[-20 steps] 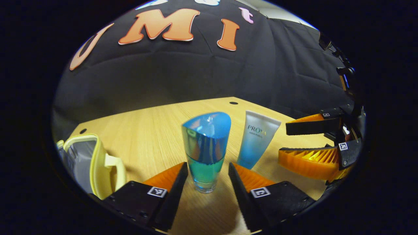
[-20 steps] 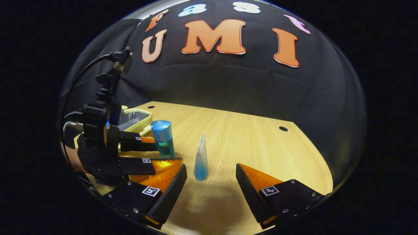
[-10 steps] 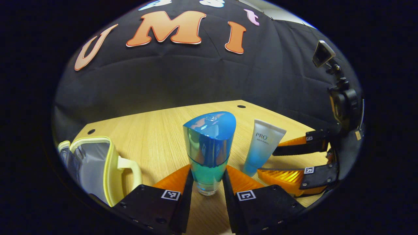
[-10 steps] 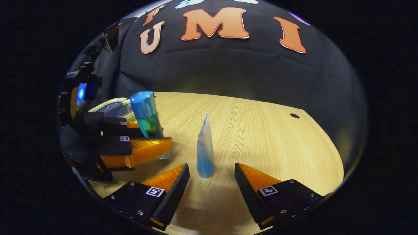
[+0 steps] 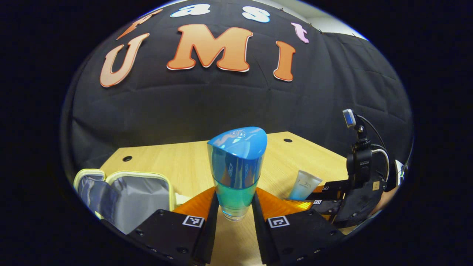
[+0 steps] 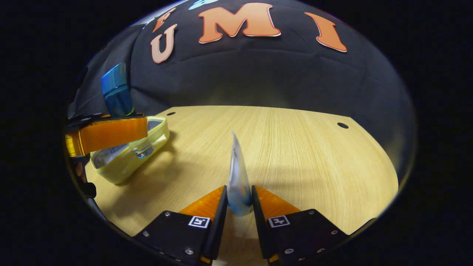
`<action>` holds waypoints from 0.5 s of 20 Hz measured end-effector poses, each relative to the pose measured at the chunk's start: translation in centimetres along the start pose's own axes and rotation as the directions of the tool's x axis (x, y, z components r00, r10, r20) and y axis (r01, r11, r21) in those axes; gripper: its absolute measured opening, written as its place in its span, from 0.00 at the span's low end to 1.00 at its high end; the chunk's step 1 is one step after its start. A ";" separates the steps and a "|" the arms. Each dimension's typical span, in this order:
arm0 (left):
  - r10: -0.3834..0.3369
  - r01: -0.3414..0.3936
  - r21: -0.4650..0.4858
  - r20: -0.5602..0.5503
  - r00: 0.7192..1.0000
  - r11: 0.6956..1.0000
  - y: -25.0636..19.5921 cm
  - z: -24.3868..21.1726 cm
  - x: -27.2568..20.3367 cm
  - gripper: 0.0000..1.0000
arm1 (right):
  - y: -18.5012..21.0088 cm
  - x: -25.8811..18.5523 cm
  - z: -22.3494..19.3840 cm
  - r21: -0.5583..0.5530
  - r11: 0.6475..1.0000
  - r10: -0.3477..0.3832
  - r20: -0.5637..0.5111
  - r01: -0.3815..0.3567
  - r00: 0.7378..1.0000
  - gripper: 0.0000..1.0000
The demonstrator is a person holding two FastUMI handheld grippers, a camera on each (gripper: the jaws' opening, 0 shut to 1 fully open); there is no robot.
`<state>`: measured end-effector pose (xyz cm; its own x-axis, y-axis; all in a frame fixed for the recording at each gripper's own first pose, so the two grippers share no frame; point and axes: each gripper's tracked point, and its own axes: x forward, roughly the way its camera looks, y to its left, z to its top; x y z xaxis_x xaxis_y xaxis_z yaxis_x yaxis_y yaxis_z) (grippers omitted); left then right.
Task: First open the suitcase, pack the skin care products into it, and then close the suitcase.
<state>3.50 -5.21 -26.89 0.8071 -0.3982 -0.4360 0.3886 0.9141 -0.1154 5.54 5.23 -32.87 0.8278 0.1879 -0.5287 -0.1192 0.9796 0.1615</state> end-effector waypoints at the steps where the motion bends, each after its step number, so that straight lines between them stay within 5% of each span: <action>1: 0.015 -0.015 -0.009 -0.003 1.000 1.000 0.8 0.5 -0.8 0.48 | 0.6 -0.2 0.4 0.009 1.000 0.006 -0.005 -0.006 1.000 0.42; 10: 0.129 -0.128 -0.053 0.021 0.991 0.990 8.7 7.0 -7.2 0.48 | 6.0 -5.0 8.5 0.022 0.998 0.058 0.051 -0.059 0.997 0.41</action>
<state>4.21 5.08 -18.57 0.8596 -0.2783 -0.4285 0.2581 0.9603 -0.1061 5.31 9.58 -22.21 0.8463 0.2406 -0.4752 -0.1562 0.9650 0.2105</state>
